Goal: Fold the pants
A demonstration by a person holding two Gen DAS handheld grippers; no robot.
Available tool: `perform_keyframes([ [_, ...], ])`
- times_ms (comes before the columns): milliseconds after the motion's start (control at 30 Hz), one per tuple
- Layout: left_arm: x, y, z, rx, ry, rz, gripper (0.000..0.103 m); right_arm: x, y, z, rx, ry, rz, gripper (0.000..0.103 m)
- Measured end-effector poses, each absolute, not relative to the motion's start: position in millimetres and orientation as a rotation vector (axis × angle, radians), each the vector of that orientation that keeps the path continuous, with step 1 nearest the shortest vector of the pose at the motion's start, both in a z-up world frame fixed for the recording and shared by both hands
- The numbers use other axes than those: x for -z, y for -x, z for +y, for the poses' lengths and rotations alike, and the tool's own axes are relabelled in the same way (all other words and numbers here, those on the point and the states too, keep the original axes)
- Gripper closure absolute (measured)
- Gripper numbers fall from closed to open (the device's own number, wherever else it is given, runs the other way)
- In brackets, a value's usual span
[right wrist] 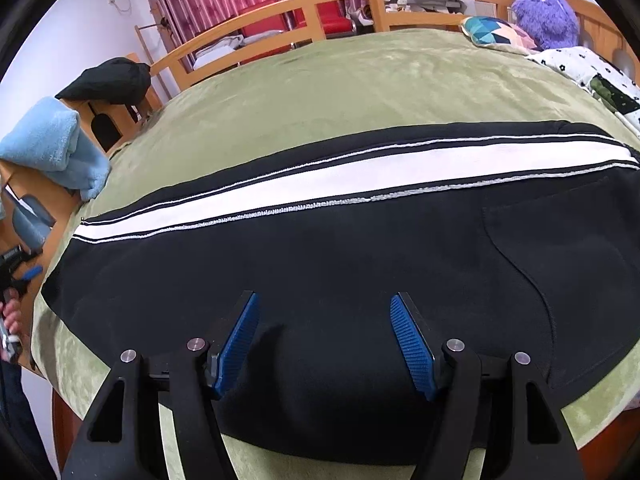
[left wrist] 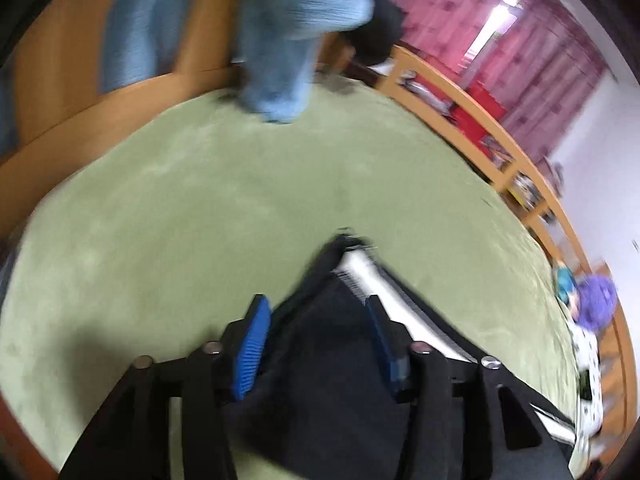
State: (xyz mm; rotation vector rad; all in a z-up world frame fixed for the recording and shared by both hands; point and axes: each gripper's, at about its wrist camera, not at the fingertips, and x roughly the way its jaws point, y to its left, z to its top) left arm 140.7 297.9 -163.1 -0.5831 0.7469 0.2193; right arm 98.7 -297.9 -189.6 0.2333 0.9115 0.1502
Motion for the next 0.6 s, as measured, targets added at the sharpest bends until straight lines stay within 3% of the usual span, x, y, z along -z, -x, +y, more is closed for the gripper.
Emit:
perform_keyframes([
  [433, 202.1, -254.6, 278.5, -0.209, 0.423, 0.881, 0.052, 192.0, -122.2, -290.6, -0.078, -0.177, 0.966, 0.035],
  [500, 211.9, -264.0, 277.2, -0.152, 0.433, 0.933, 0.077, 194.8, -126.0, -288.6, -0.069, -0.168, 0.982, 0.035],
  [600, 210.5, -264.8, 272.5, -0.121, 0.413, 0.914, 0.084, 198.3, -131.8, -282.4, -0.057, -0.116, 1.021, 0.035],
])
